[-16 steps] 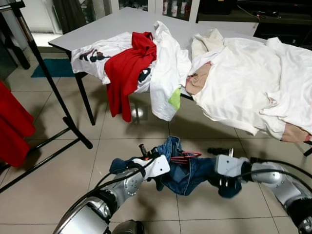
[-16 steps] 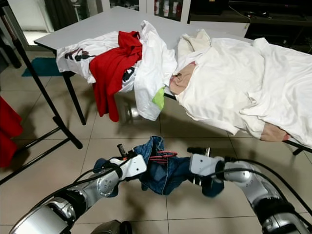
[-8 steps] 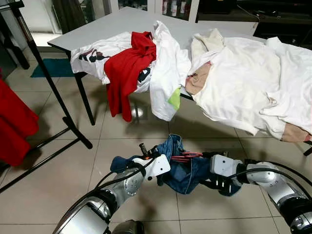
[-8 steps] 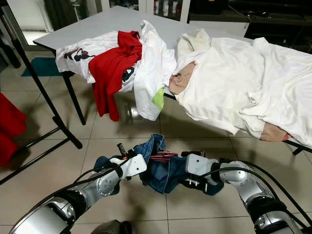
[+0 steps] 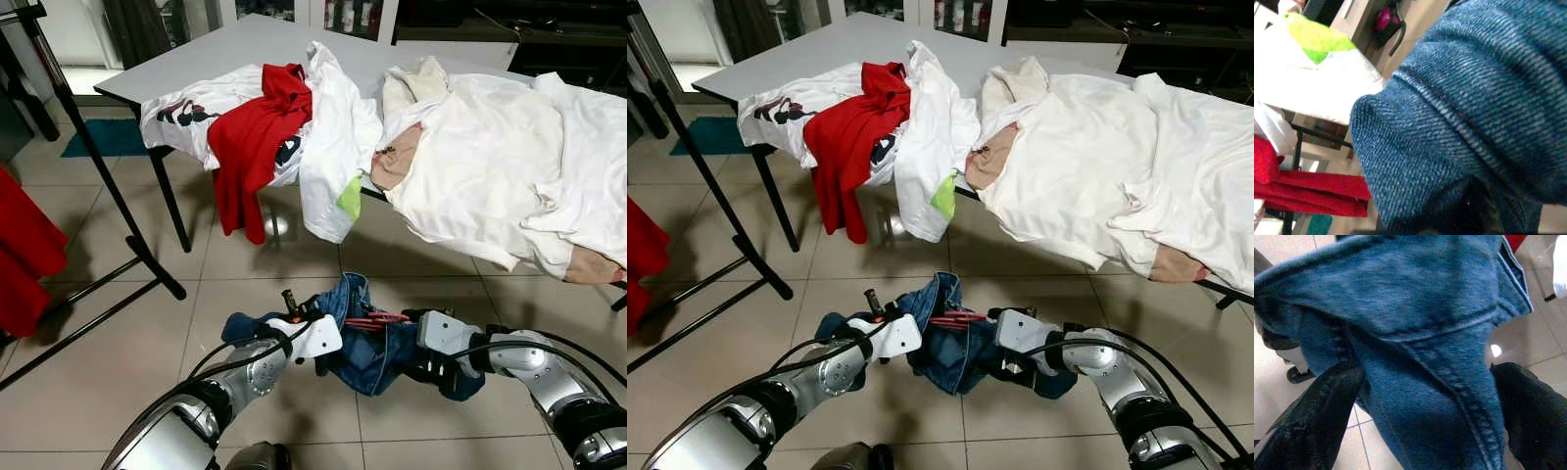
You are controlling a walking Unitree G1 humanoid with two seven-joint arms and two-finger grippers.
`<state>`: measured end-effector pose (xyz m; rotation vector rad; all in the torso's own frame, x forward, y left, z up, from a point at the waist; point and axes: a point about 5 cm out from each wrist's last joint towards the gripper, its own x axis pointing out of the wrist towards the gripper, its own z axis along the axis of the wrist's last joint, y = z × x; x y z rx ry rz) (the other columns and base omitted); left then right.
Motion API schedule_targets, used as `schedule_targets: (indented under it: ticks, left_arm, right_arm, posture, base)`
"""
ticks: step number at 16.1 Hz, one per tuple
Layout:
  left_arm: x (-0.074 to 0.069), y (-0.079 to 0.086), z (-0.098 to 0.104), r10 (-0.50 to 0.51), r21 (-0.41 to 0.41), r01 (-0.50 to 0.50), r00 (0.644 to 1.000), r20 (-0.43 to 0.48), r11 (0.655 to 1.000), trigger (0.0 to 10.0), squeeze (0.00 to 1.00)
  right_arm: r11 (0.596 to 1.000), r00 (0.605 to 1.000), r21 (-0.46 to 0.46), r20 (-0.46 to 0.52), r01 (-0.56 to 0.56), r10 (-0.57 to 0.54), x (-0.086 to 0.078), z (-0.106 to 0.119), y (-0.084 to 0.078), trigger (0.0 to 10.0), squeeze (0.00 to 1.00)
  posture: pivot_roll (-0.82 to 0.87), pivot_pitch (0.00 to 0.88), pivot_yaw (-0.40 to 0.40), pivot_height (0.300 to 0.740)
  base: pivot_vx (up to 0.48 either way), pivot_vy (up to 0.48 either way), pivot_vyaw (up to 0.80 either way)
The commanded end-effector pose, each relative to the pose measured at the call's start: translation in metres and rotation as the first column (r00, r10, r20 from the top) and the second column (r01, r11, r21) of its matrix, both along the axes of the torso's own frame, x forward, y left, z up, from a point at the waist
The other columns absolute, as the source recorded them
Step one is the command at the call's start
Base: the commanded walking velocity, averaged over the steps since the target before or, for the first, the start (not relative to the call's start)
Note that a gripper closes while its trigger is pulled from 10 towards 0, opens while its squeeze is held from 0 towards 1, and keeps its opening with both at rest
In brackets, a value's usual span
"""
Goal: Hang hanger
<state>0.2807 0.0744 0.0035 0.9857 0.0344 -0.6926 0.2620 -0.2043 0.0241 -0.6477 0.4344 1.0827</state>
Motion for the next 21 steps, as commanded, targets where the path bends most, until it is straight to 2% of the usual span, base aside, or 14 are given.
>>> schedule_targets:
  ticks: [1,2,3,8,9,10,11,12,21]
  left_arm:
    - [0.005,-0.007,0.009,-0.03,-0.022,0.031,0.999,0.044,0.999,10.0,0.0]
    - [0.005,-0.006,0.009,-0.031,-0.023,0.032,0.998,0.047,0.999,10.0,0.0]
    - [0.005,-0.006,0.01,-0.031,-0.025,0.033,0.998,0.049,0.999,10.0,0.0]
    - [0.004,-0.006,0.009,-0.038,-0.025,0.039,0.998,0.052,0.999,10.0,0.0]
    - [0.004,-0.006,0.009,-0.039,-0.026,0.041,0.998,0.055,0.999,10.0,0.0]
    - [0.004,-0.006,0.009,-0.04,-0.028,0.042,0.998,0.058,0.999,10.0,0.0]
    - [0.004,-0.007,0.009,-0.04,-0.028,0.042,0.998,0.058,0.999,10.0,0.0]
    - [0.004,-0.007,0.009,-0.04,-0.028,0.041,0.997,0.059,0.999,10.0,0.0]
    - [0.003,-0.007,0.009,-0.045,-0.029,0.047,0.997,0.068,0.998,10.0,0.0]
  right_arm:
    - [0.999,0.999,0.012,-0.022,0.036,-0.035,0.001,-0.001,-0.004,10.0,0.0]
    - [0.998,0.996,-0.017,-0.069,0.057,-0.058,-0.003,-0.007,-0.01,10.0,0.0]
    - [0.996,0.993,-0.022,-0.075,0.087,-0.088,-0.004,-0.009,-0.014,10.0,0.0]
    - [0.993,0.99,-0.002,-0.078,0.116,-0.116,0.0,-0.009,-0.012,9.8,0.0]
    - [0.993,0.99,0.001,-0.082,0.114,-0.114,0.0,-0.009,-0.011,7.6,0.0]
    - [0.994,0.99,0.006,-0.09,0.11,-0.109,-0.001,-0.01,-0.01,4.4,0.0]
    - [0.994,0.99,0.01,-0.093,0.107,-0.105,-0.001,-0.01,-0.01,2.4,0.0]
    - [0.995,0.99,0.019,-0.097,0.101,-0.098,-0.002,-0.01,-0.008,0.0,0.0]
    - [0.996,0.991,0.045,-0.114,0.079,-0.074,-0.007,-0.011,-0.007,0.0,0.0]
  posture:
    - [0.0,0.015,0.05,0.74]
    - [0.0,0.013,0.049,0.74]
    - [0.0,0.012,0.049,0.74]
    - [0.0,0.005,0.05,0.74]
    - [0.0,0.004,0.05,0.74]
    - [0.0,0.004,0.049,0.74]
    - [0.01,0.003,0.05,0.74]
    - [0.01,0.004,0.05,0.74]
    - [0.0,0.008,0.05,0.74]
  base:
    - [0.0,0.0,0.0]
    - [0.0,0.0,0.0]
    - [0.0,0.0,0.0]
    - [0.0,0.0,0.0]
    - [0.0,0.0,0.0]
    - [0.0,0.0,0.0]
    - [0.0,0.0,0.0]
    - [0.0,0.0,0.0]
    - [0.0,0.0,0.0]
